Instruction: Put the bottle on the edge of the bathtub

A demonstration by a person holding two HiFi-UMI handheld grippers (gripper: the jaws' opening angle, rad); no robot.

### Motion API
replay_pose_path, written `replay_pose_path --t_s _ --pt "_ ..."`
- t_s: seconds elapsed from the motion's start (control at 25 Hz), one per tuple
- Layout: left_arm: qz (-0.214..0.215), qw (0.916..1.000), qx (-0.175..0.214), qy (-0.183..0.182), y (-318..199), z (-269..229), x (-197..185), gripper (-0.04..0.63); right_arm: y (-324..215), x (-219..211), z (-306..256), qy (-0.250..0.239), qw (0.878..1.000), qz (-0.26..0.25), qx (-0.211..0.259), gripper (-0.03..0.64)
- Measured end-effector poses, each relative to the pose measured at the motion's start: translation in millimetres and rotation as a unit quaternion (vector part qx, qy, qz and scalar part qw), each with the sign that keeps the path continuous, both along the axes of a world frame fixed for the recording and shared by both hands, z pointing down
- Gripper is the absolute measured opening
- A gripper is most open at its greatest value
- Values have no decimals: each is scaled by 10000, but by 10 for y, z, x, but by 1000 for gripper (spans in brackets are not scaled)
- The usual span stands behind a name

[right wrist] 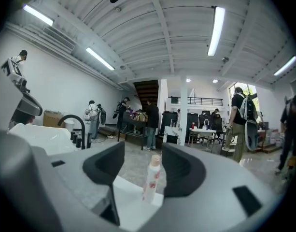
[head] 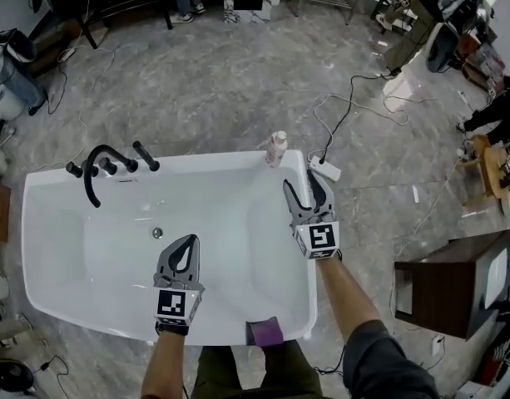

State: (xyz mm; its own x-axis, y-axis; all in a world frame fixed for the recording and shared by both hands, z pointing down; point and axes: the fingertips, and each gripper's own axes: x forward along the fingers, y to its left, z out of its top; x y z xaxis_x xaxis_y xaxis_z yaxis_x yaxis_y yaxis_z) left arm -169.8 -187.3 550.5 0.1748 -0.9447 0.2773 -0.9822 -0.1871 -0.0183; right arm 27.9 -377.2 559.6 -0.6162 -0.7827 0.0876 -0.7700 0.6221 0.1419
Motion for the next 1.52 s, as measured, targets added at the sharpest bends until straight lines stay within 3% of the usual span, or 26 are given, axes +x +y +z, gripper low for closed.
replay_pose_path --t_s 0.2,0.56,1.04,1.52 --pt "99 9999 92 -34 157 -401 116 -2 552 203 -529 103 9999 19 19 169" --pt "215 9997 121 -19 465 -974 231 -2 1440 598 -1258 29 9996 227 -180 100" --pt "357 9990 254 -34 826 -1546 378 -2 2201 1115 -1978 -218 9961 808 -284 3" --pt "525 9980 355 -79 1101 -1940 525 -2 2659 1295 -2307 -234 9954 847 -389 0"
